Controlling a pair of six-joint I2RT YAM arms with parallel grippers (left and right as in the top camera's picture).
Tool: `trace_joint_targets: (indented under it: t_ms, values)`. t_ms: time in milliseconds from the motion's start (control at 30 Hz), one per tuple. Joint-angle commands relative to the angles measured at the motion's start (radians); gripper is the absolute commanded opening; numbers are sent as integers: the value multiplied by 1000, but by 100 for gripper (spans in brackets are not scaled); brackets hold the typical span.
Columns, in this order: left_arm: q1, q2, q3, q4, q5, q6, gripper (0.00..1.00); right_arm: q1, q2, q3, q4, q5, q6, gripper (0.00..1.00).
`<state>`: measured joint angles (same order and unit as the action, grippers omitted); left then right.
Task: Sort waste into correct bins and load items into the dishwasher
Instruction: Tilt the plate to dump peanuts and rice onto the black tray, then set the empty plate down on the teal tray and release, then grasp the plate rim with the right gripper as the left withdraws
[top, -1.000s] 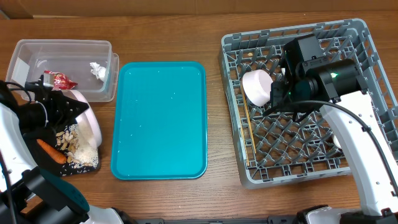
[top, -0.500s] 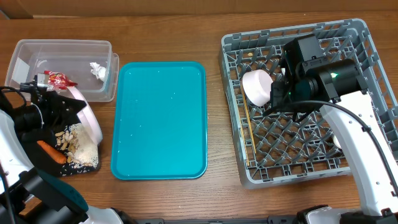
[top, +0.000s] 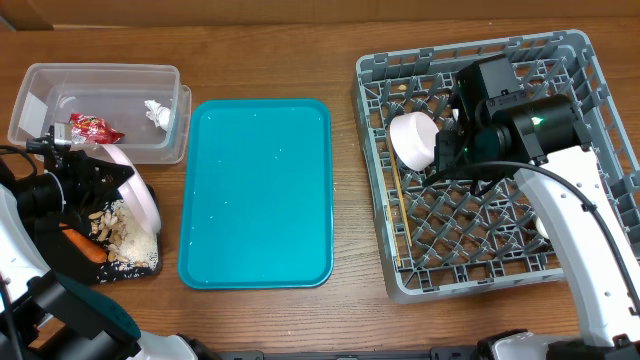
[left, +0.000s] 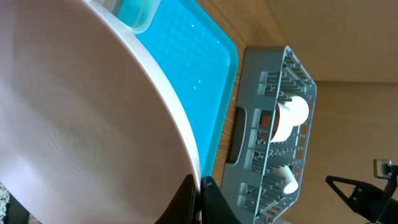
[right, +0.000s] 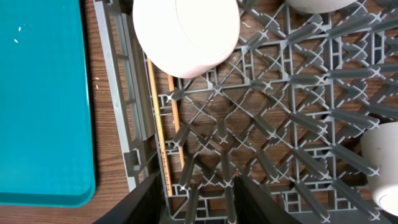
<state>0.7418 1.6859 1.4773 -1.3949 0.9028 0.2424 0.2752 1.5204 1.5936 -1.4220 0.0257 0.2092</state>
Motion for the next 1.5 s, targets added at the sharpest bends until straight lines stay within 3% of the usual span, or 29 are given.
trace_joint_targets:
  t_ms: [0, 133, 267, 333, 600, 733, 900, 933, 967, 1000, 1033, 1167, 1267, 1467]
  values:
    - [-1, -11, 4, 4, 2, -2, 4, -3, 0, 9, 6, -1, 0, 41]
    - [-104, -13, 4, -68, 170, 171, 4, -3, 0, 9, 15, -2, 0, 41]
    - [-323, -13, 4, -12, 107, 163, 4, -2, 1, 9, 28, -4, 0, 41]
    - [-438, -12, 4, 63, 17, 77, 4, -3, 1, 9, 30, -5, 0, 41]
    - [-1086, 54, 4, 401, -632, -487, 4, -2, 1, 9, 30, -5, 0, 41]
    - [-1230, 160, 4, 426, -732, -610, 4, -2, 1, 9, 29, -5, -1, 41]
    - [-1266, 204, 5, 447, -721, -609, 8, -2, 1, 9, 29, -5, -1, 41]
    - [-1264, 201, 11, 450, -713, -607, 20, -2, 1, 9, 29, -5, 0, 42]
    - [-1256, 200, 24, 449, -685, -588, 42, -2, 1, 9, 29, -5, 0, 42]
    - [-1247, 199, 36, 446, -657, -569, 51, -2, 1, 9, 29, -5, 0, 42]
    - [-1237, 198, 49, 438, -638, -555, 54, -2, 1, 9, 29, -5, 0, 42]
    - [-1162, 180, 151, 316, -642, -552, 55, -2, 1, 9, 30, -6, 0, 48]
    - [-1047, 145, 238, 190, -644, -534, 55, 0, 1, 9, 42, -67, -10, 48]
    - [-793, 33, 261, 95, -649, -483, 56, 63, 14, 9, 121, -205, -38, 48]
